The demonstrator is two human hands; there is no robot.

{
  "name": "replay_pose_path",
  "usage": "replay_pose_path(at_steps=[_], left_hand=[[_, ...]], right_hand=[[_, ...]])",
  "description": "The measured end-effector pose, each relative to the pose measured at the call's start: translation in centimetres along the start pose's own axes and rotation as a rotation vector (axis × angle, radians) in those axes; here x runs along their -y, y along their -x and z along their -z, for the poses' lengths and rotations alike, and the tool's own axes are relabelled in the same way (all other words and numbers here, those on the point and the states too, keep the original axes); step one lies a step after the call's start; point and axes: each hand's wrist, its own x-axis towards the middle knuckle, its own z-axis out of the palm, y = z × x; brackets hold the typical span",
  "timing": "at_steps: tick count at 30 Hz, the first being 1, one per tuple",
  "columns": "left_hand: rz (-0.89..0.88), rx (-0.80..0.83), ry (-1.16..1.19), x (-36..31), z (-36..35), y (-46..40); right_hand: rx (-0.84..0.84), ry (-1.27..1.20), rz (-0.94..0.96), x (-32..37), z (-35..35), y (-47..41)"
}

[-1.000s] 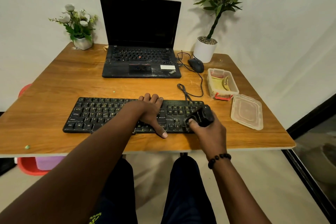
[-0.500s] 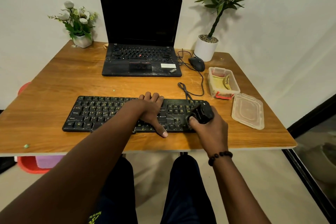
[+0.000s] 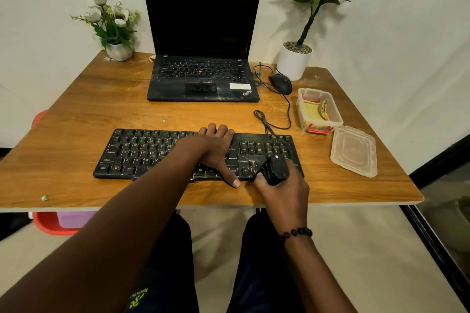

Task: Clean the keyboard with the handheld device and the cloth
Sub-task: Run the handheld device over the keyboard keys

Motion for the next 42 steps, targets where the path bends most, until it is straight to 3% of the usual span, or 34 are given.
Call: replay_pose_path(at_steps=[3,6,9,13,18,23,27,29,33,38,42], left_hand=[[0.003,0.000,-0.006,-0.2,0.2,0.2],[0.010,-0.005,0.003,-0.2,0.1,0.4],[0.008,0.000,0.020,-0.2,0.2,0.4],[0.016,0.001,0.025,-0.2,0.2,0.4],[0.012,0.004,0.026,-0.1,0.0,0.3],[0.009,0.006,0.000,-0.3,0.2,0.4],[0.005,0.006,0.005,-0.3,0.2,0.5],[0.003,0.003,0.016,-0.2,0.2,0.6],[0.002,0.004,0.008,-0.3,0.2,0.4],[0.007,0.005,0.009,-0.1,0.1,0.3],[0.008,0.011,0.007,-0.2,0.2,0.3]], right_hand=[[-0.037,-0.018,-0.007,0.1,0.4,-1.0],[0.108,0.015,-0.015,0.1,0.7,-1.3],[0.189,-0.102,-0.091,0.3,2.0,-2.9],[0.247,0.006,0.051,0.7,2.2,-4.0],[0.372,0.093,0.014,0.6,2.5,-4.8],[0.192,0.041,0.009,1.5,1.0,-5.2],[0.305,0.179,0.038,1.7,1.1,-4.5],[0.326,0.121,0.023,1.7,1.9,-5.0],[0.157,0.012,0.006,1.6,1.1,-5.4],[0.439,0.205,0.077,2.5,2.0,-5.4],[0.306,0.161,0.141,3.0,2.3,-6.6]])
